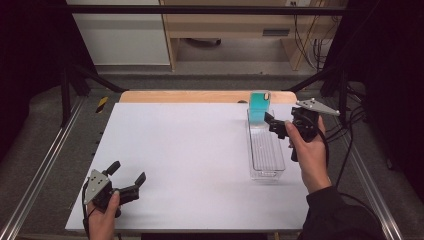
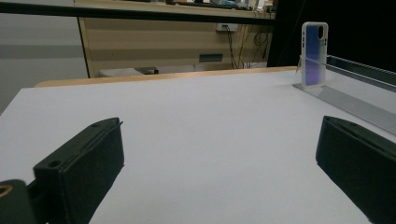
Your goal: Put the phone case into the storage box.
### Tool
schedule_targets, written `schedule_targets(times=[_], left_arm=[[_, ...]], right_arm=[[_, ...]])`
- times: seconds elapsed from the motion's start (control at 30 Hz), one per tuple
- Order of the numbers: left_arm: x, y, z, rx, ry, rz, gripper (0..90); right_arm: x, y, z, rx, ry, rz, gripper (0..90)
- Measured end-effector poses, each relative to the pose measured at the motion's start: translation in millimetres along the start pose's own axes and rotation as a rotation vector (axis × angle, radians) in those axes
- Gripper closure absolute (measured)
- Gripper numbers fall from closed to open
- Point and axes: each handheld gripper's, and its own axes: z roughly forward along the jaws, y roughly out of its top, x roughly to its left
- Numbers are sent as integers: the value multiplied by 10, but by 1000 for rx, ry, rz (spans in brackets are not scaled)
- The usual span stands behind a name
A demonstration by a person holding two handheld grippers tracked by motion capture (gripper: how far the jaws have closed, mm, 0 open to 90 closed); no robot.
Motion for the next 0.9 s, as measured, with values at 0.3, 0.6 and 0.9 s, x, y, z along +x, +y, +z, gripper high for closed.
schedule_targets(times=[0.3, 0.6, 0.9], left_arm=[[53, -8, -34, 6, 8, -8, 7], [63, -5, -55, 23, 25, 22, 8], [152, 0, -104, 24, 19, 38, 9]], right_arm=[[-43, -33, -137, -68, 2, -16, 32], [-20, -152, -251, -121, 16, -90, 36], [-96, -247, -433, -165, 12, -115, 38]])
